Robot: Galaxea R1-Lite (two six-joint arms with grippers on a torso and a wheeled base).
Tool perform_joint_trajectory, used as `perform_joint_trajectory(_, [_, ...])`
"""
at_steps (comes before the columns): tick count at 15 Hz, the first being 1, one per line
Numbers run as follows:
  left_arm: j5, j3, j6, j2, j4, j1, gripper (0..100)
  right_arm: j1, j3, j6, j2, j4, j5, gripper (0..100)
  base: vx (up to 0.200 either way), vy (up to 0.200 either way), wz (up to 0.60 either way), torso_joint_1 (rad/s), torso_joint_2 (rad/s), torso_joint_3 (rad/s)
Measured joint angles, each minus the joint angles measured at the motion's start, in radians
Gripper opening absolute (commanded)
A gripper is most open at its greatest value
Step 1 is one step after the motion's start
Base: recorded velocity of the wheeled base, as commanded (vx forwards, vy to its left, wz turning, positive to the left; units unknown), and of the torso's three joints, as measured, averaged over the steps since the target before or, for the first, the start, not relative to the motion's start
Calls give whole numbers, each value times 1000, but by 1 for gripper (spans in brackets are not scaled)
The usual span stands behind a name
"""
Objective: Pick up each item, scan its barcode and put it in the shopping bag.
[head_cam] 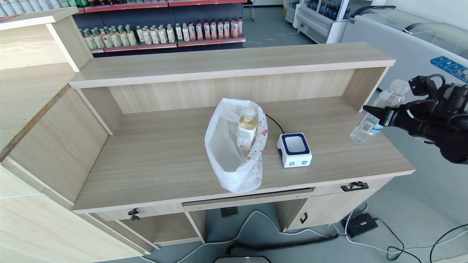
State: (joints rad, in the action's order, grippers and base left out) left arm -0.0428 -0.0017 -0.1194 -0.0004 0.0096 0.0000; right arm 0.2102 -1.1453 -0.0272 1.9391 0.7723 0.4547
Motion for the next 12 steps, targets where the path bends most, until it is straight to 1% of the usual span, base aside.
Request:
perform_joint_trajectory(1, [0,0,0,0,0,0,100,-34,25,-74,-110,-104,42,0,0,0,0,0,0,0])
perform_joint_trajectory(2, [0,0,0,0,0,0,100,-92,47,-151,-225,-206,81,0,0,0,0,0,0,0])
perform_joint_trajectory(3, [0,0,0,0,0,0,100,-172,63,-213,-321,-285,110,0,0,0,0,0,0,0])
perform_joint_trajectory(4, [0,0,0,0,0,0,100,-273,77,-266,-412,-360,133,0,0,0,0,0,0,0])
perform_joint_trajectory(6, [0,0,0,0,1,0,100,-457,96,-321,-546,-485,155,0,0,0,0,0,0,0])
perform_joint_trajectory(8, [0,0,0,0,0,0,100,-618,108,-350,-642,-563,161,0,0,0,0,0,0,0])
perform_joint_trajectory(9, [0,0,0,0,0,0,100,-680,111,-361,-675,-587,168,0,0,0,0,0,0,0])
perform_joint_trajectory(12, [0,0,0,0,0,0,100,-793,114,-374,-739,-600,168,0,0,0,0,0,0,0])
